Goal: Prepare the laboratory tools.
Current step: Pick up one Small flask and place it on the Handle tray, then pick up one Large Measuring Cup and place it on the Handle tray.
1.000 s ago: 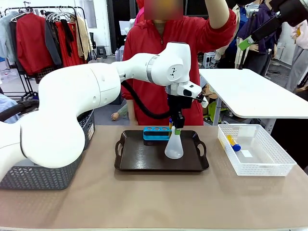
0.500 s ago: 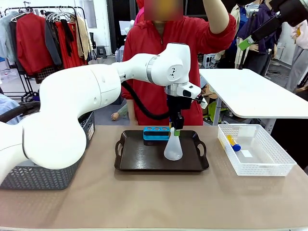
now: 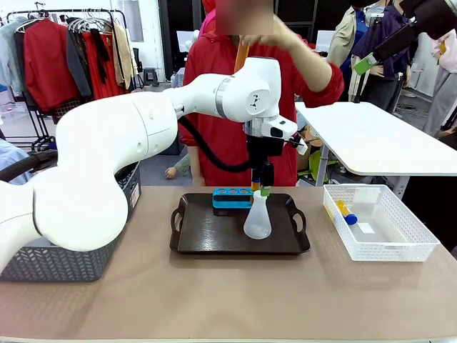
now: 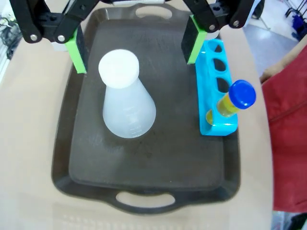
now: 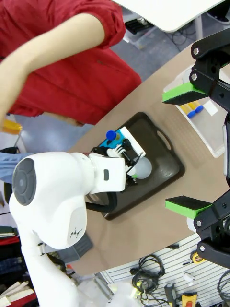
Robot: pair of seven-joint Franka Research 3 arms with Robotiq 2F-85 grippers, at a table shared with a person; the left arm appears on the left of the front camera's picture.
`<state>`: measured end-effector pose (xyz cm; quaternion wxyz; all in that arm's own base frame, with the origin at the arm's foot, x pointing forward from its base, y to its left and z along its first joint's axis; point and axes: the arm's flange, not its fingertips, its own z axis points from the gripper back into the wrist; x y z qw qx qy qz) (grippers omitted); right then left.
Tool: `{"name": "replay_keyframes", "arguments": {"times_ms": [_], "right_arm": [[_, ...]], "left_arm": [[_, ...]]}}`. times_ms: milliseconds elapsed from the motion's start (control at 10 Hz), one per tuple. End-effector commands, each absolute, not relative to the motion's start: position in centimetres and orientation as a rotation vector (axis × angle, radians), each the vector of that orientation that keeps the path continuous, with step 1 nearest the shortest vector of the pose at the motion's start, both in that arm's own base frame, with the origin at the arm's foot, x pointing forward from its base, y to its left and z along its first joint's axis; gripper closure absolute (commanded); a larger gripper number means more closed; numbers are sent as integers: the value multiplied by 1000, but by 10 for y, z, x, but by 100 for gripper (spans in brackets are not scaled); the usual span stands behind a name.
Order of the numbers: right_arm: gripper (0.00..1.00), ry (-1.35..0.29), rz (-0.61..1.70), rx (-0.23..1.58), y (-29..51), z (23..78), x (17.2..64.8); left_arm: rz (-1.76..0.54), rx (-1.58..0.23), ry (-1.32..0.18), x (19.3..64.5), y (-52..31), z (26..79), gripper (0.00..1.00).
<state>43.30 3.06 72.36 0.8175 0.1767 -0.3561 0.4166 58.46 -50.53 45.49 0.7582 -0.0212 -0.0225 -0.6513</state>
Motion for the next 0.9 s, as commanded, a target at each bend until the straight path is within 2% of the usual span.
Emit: {"name": "replay_keyframes", "arguments": {"times_ms": [0, 400, 800], "right_arm": [[0, -766, 896, 387, 30, 725, 433], [0, -766, 896, 387, 30, 725, 433], [0, -766, 896, 387, 30, 725, 433]], "left_arm": [[-1401, -55, -57, 581, -503, 477, 0], [-1400, -38, -49, 568, -496, 485, 0], [-1418, -44, -72, 579, -502, 483, 0]]}}
